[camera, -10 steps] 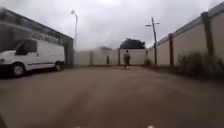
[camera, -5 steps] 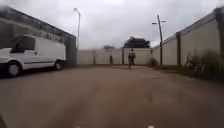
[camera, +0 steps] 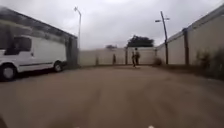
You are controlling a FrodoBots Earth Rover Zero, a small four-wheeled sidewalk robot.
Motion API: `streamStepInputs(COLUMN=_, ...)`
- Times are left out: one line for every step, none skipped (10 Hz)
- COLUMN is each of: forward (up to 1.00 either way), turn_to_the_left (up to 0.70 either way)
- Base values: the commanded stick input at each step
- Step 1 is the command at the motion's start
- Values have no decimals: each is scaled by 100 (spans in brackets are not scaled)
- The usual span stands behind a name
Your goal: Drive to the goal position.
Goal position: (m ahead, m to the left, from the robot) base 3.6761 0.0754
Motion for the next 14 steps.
streamStepInputs(forward=100, turn_to_the_left=0)
streamStepInputs(forward=100, turn_to_the_left=0)
streamStepInputs(forward=100, turn_to_the_left=0)
streamStepInputs(forward=100, turn_to_the_left=0)
streamStepInputs(forward=100, turn_to_the_left=0)
streamStepInputs(forward=100, turn_to_the_left=0)
streamStepInputs(forward=100, turn_to_the_left=0)
streamStepInputs(forward=100, turn_to_the_left=0)
streamStepInputs(forward=100, turn_to_the_left=0)
streamStepInputs(forward=100, turn_to_the_left=0)
streamStepInputs(forward=100, turn_to_the_left=0)
streamStepInputs(forward=100, turn_to_the_left=0)
streamStepInputs(forward=100, turn_to_the_left=0)
streamStepInputs(forward=72, turn_to_the_left=-12)
